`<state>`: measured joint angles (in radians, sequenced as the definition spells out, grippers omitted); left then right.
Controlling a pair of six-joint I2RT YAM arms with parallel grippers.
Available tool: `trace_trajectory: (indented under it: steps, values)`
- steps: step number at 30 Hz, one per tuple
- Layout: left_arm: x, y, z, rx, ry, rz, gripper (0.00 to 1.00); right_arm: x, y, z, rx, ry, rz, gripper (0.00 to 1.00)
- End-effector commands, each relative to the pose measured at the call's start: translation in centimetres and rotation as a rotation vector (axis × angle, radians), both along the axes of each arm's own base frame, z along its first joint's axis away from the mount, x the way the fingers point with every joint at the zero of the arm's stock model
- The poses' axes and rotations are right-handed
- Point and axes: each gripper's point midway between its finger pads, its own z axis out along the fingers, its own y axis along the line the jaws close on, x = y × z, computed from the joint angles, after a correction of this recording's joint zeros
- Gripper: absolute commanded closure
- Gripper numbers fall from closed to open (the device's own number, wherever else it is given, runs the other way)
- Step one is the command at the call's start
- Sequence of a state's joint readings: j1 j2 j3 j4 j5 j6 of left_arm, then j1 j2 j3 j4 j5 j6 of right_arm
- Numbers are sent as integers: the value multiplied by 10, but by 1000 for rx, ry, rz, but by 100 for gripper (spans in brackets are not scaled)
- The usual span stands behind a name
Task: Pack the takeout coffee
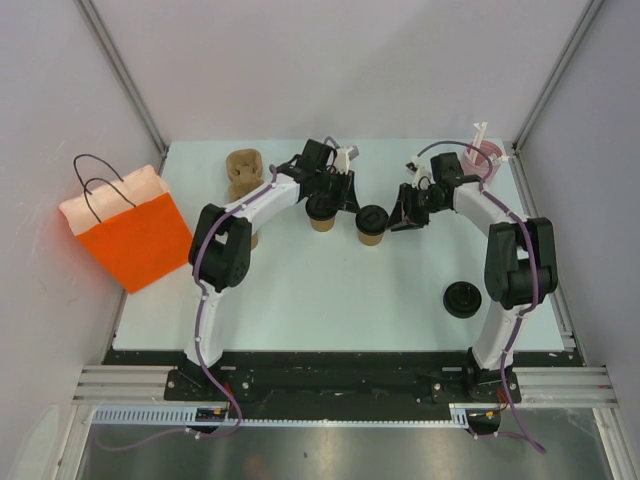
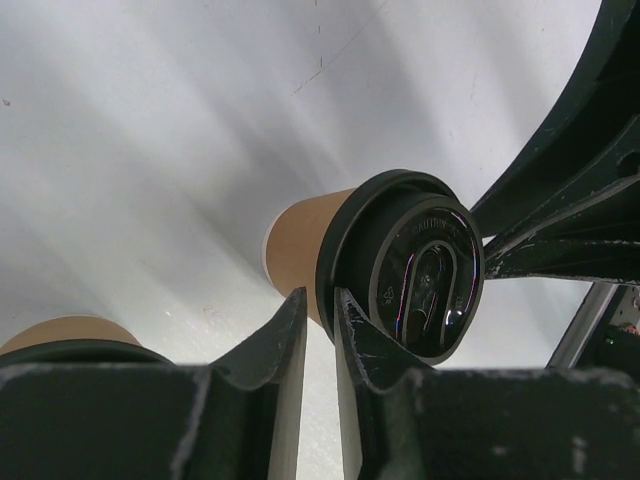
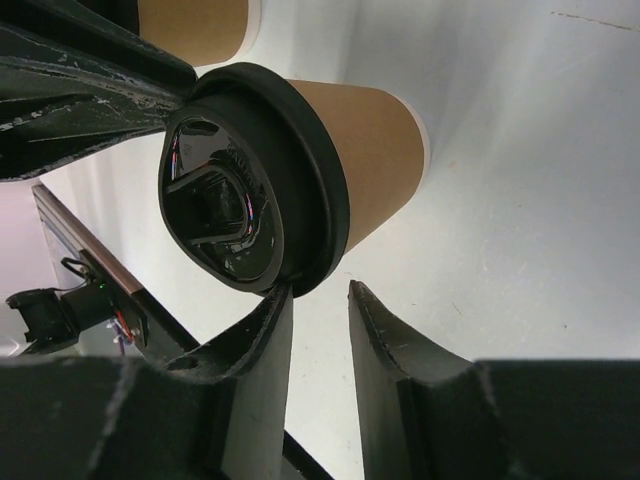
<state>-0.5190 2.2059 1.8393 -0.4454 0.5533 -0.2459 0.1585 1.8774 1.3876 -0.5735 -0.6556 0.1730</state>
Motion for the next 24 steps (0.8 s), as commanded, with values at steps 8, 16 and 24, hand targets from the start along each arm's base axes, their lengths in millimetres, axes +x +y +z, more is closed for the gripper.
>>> trace_trajectory:
  steps: [8,16,24]
  values:
    - [-38,0,-52,66,137,-35,89,-18,-11,-61,-67,97,-40,84]
    - [-52,12,-81,122,195,-21,92,-40,-18,-92,-77,165,-61,93]
    - [-58,23,-108,179,233,1,93,-49,-36,-106,-90,190,-104,100]
